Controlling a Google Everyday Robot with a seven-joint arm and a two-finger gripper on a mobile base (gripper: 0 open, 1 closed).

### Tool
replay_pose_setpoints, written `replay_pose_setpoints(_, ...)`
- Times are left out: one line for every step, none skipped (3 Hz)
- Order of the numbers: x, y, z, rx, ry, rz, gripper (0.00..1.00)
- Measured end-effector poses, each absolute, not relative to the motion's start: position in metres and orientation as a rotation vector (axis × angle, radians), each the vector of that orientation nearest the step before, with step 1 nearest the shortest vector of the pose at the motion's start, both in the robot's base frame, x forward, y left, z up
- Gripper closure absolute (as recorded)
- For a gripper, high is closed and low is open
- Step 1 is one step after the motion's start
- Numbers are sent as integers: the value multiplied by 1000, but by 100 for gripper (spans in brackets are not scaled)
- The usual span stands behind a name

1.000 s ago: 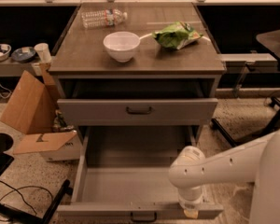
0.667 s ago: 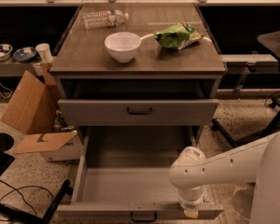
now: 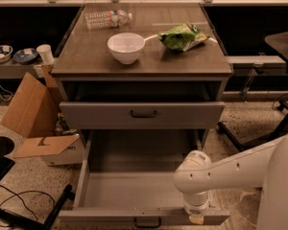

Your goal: Open middle drawer

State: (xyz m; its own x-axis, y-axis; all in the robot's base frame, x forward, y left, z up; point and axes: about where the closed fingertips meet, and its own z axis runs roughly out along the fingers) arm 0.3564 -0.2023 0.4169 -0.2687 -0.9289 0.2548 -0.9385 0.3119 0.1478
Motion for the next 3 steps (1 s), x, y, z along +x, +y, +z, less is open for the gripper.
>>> replay_pose_setpoints(358, -200, 417, 1686, -2290, 47, 13)
replay_pose_setpoints(354, -195, 446, 1720, -2287, 100, 0)
replay_pose_setpoints(312, -181, 498, 1805, -2221, 153, 0)
